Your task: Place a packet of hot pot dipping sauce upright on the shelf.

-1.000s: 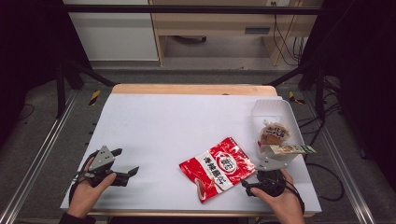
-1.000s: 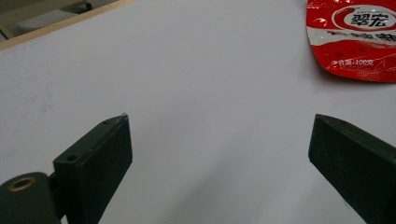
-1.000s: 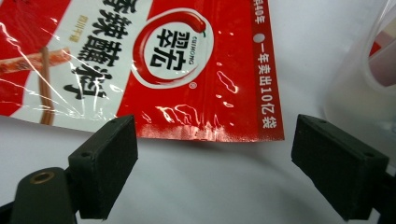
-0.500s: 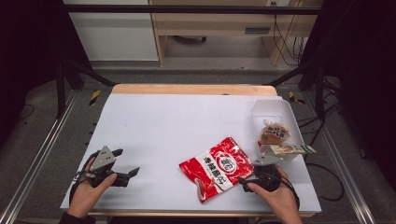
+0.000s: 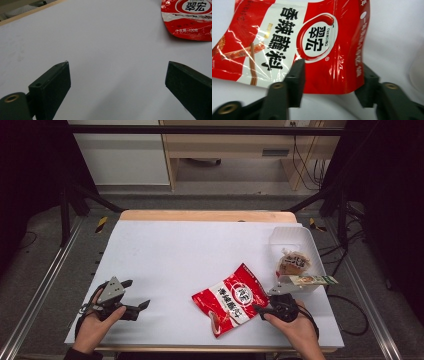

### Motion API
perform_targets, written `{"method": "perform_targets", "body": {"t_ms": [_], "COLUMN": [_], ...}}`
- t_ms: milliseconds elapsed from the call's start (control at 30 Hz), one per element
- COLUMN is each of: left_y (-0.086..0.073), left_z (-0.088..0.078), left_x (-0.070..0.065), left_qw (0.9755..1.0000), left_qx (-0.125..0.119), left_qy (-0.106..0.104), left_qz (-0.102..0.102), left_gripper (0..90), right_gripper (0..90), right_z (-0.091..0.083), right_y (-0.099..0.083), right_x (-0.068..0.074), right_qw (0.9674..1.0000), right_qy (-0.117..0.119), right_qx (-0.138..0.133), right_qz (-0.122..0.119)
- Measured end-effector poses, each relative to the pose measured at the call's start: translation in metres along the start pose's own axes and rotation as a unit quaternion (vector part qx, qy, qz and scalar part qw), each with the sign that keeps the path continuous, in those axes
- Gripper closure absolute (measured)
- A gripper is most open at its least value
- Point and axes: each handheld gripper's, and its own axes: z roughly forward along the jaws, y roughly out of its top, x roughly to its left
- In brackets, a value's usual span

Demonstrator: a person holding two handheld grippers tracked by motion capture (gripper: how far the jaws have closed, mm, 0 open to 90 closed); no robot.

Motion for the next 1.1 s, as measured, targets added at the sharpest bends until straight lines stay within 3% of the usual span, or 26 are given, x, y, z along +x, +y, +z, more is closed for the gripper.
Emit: {"method": "perform_targets", "body": {"t_ms": [100,133,200,267,367,667,700,800,833,867,933,1100], "left_y": [0.0,0.0,0.0,0.0,0.0,0.001,0.001,0.003,0.005,0.005,0.009,0.026], "left_z": [0.0,0.0,0.0,0.0,0.0,0.0,0.0,0.0,0.0,0.0,0.0,0.006], "left_x": [0.001,0.001,0.0,0.0,0.0,0.0,0.0,-0.001,-0.002,-0.002,-0.003,-0.006], "left_qw": [1.0,1.0,1.0,1.0,1.0,1.0,0.9999,0.9999,0.9998,0.9998,0.9997,0.9989], "left_qx": [0.0,0.0,0.0,-0.001,-0.001,-0.001,0.002,0.001,0.005,0.005,0.007,0.021], "left_qy": [0.0,0.0,-0.001,-0.002,-0.002,-0.008,-0.012,-0.016,-0.02,-0.02,-0.024,-0.037], "left_qz": [0.0,0.0,0.0,0.001,0.001,-0.005,-0.003,-0.005,-0.003,-0.003,0.002,0.018], "left_gripper": [6.0,6.0,5.9,6.0,6.1,6.5,6.5,6.8,7.1,7.1,7.1,7.4], "right_gripper": [66.8,66.8,79.2,81.9,88.9,90.0,90.0,90.0,90.0,90.0,90.0,90.0], "right_z": [0.002,0.002,0.002,0.001,0.003,0.003,0.004,0.003,0.003,0.003,0.003,0.007], "right_y": [0.004,0.004,0.011,0.013,0.025,0.06,0.071,0.081,0.091,0.091,0.104,0.121], "right_x": [0.003,0.003,0.006,0.008,0.012,0.023,0.027,0.03,0.034,0.034,0.039,0.047], "right_qw": [1.0,1.0,0.9993,0.9991,0.9978,0.992,0.9898,0.9883,0.9862,0.9862,0.9828,0.9779], "right_qy": [-0.007,-0.007,-0.015,-0.016,-0.015,-0.03,-0.032,-0.034,-0.03,-0.03,-0.027,-0.017], "right_qx": [0.003,0.003,0.002,0.003,0.005,-0.012,-0.018,-0.025,-0.038,-0.038,-0.046,-0.058], "right_qz": [-0.006,-0.006,-0.035,-0.039,-0.065,-0.122,-0.137,-0.147,-0.158,-0.158,-0.177,-0.2]}}
